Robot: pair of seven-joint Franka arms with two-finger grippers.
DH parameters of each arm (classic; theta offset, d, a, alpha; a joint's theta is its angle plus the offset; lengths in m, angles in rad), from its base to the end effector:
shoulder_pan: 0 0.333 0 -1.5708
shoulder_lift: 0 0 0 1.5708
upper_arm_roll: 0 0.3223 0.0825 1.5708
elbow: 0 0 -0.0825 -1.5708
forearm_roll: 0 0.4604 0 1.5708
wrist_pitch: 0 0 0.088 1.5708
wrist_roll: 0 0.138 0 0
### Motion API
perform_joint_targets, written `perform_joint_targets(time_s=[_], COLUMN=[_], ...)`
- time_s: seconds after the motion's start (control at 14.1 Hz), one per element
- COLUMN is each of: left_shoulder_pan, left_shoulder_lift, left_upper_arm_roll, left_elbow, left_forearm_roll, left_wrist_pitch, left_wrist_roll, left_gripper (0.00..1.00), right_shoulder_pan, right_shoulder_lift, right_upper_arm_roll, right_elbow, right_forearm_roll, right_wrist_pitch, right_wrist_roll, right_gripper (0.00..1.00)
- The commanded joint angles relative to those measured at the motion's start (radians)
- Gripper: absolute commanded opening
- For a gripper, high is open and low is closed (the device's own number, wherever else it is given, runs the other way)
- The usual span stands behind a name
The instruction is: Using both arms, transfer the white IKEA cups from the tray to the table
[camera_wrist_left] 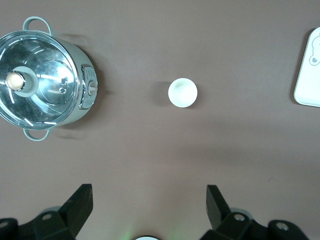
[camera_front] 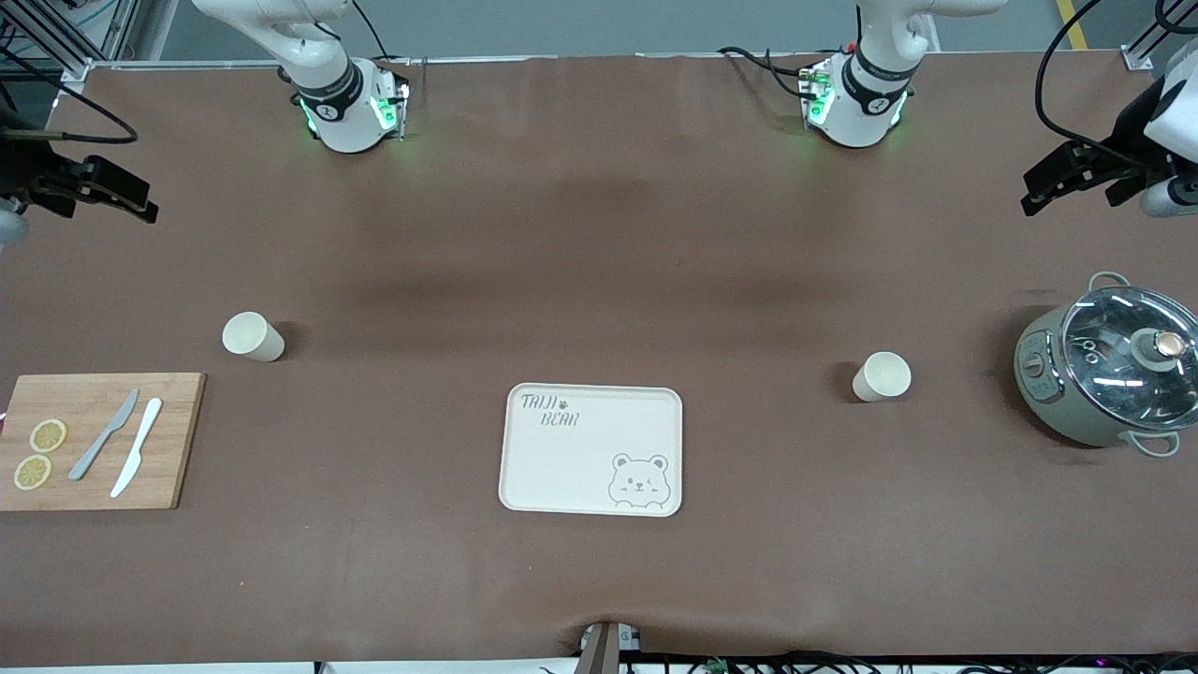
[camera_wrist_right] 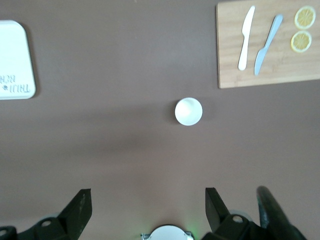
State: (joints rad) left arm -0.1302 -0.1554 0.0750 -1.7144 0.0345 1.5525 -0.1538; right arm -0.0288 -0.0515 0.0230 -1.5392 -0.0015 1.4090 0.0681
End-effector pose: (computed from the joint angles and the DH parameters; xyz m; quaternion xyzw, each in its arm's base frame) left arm 0.5778 -0.0244 0.6133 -0.9987 -0.0491 0.0022 0.0118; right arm 0.5946 -0.0033 0.6350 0.9985 -0.0370 -0.0393 0.0026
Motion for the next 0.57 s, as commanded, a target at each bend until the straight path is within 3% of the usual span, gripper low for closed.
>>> perform_joint_targets(time_s=[0.0,0.5], left_shoulder_pan=[-0.002,-0.003], left_shoulder_lift=[-0.007,0.010], left_upper_arm_roll=[0.003,-0.014], left_elbow=[-0.002,0.002], left_forearm_roll=[-0.016,-0.016], left_wrist_pitch=[0.009,0.014], left_wrist_roll=[0.020,0.020], left_gripper=[1.00,1.00], right_shoulder_pan=[0.013,0.013], right_shoulder_lift=[-0.001,-0.001], right_upper_arm_roll=[0.009,0.008], right_elbow=[0.044,0.045], right_forearm_roll=[0.008,0.020], right_wrist_pitch=[-0.010,-0.004], right_wrist_roll=[-0.001,-0.002], right_gripper=[1.00,1.00])
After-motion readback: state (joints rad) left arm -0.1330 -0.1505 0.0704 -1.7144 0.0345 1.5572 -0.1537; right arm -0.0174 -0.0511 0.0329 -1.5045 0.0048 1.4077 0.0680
